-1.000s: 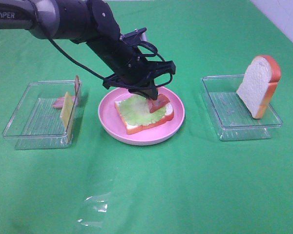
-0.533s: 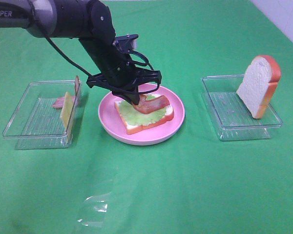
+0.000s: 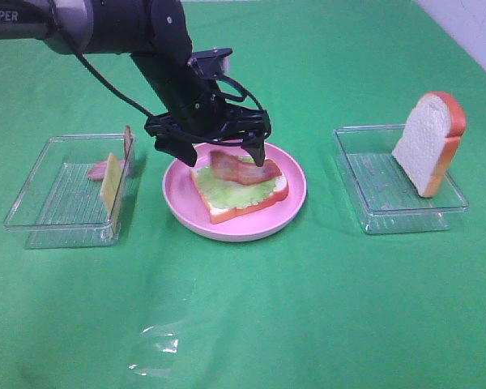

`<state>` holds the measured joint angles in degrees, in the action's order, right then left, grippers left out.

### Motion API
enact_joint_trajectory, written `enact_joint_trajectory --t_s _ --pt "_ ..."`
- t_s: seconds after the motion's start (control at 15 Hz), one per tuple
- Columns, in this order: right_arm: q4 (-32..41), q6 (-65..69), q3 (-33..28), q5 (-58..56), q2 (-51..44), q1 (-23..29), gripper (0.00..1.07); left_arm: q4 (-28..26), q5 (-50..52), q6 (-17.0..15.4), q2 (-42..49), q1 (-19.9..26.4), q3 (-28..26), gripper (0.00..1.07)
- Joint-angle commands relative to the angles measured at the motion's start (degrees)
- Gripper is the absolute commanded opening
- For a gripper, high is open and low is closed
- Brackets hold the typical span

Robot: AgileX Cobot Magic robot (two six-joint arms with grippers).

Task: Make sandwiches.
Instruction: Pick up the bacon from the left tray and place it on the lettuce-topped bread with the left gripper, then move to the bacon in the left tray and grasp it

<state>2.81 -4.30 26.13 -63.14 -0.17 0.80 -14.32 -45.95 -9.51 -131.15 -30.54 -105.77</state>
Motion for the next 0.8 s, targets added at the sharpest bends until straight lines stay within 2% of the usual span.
enact_joint_trajectory --t_s 0.07,0.27,0.4,0.53,0.6,0.8 --pt "0.1 -0.3 -0.2 0.2 -1.8 -0.1 0.98 -0.1 -2.2 0.3 0.6 -0.1 -2.8 1.01" --pt "0.1 -0.3 -0.2 0.2 -1.8 -0.1 0.98 0.7 -7.1 0.4 0.6 -0.1 -8.7 1.01" --pt "0.1 -0.3 -0.2 0.2 -1.8 -0.1 0.98 3.1 -13.3 0.4 0.6 -0.1 -13.8 1.01" --pt "0.1 -0.3 -0.2 0.2 -1.8 -0.1 0.98 7.4 -19.8 0.4 0.6 -0.1 -17.9 1.01" --pt "0.1 -0.3 -0.2 0.2 -1.8 -0.1 0.98 13.1 -27.1 0.3 0.7 0.2 -22.8 1.01" --pt "0.1 -0.3 -0.2 0.2 -1.8 -0.1 0.98 14.3 -29.6 -0.1 2.6 2.6 -23.1 1.01"
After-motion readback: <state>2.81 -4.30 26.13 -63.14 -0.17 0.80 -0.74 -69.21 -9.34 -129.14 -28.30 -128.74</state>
